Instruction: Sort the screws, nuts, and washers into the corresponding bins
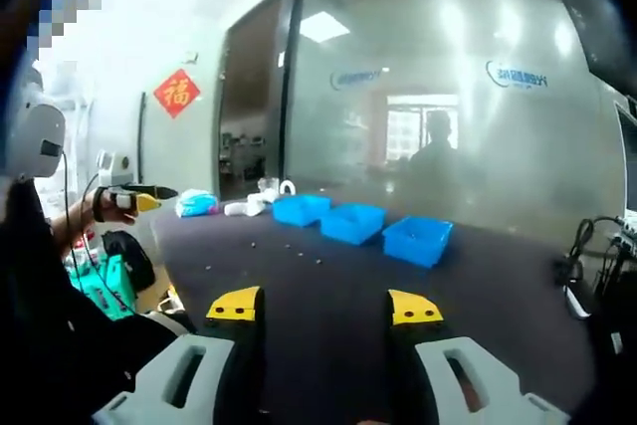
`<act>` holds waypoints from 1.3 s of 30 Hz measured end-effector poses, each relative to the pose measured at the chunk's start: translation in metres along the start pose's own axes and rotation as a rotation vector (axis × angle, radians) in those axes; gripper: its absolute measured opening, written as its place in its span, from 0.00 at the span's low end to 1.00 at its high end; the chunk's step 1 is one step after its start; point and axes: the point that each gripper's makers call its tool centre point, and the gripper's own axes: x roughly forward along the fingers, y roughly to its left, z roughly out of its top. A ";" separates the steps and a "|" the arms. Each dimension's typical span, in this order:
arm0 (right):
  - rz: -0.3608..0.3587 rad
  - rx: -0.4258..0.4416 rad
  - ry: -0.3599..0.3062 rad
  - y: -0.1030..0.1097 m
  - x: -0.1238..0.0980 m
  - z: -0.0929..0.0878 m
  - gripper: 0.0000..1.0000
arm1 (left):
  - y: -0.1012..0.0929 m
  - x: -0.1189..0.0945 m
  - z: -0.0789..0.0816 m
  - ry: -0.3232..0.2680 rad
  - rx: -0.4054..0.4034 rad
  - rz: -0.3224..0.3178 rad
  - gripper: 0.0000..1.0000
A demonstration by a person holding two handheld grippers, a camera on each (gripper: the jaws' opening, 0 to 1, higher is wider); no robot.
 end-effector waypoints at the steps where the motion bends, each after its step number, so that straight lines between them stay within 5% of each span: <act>1: -0.005 0.001 -0.005 -0.001 -0.003 0.001 0.44 | 0.000 0.000 -0.001 0.003 0.001 -0.003 0.38; 14: 0.003 -0.023 -0.005 -0.001 -0.007 0.022 0.44 | 0.009 0.002 0.005 0.035 0.045 -0.011 0.38; 26: 0.095 -0.123 0.104 0.018 0.007 0.017 0.45 | 0.016 0.021 0.013 0.095 0.095 -0.051 0.39; 39: 0.138 -0.149 0.130 0.021 0.015 0.025 0.44 | 0.042 0.072 0.003 0.278 0.044 -0.135 0.38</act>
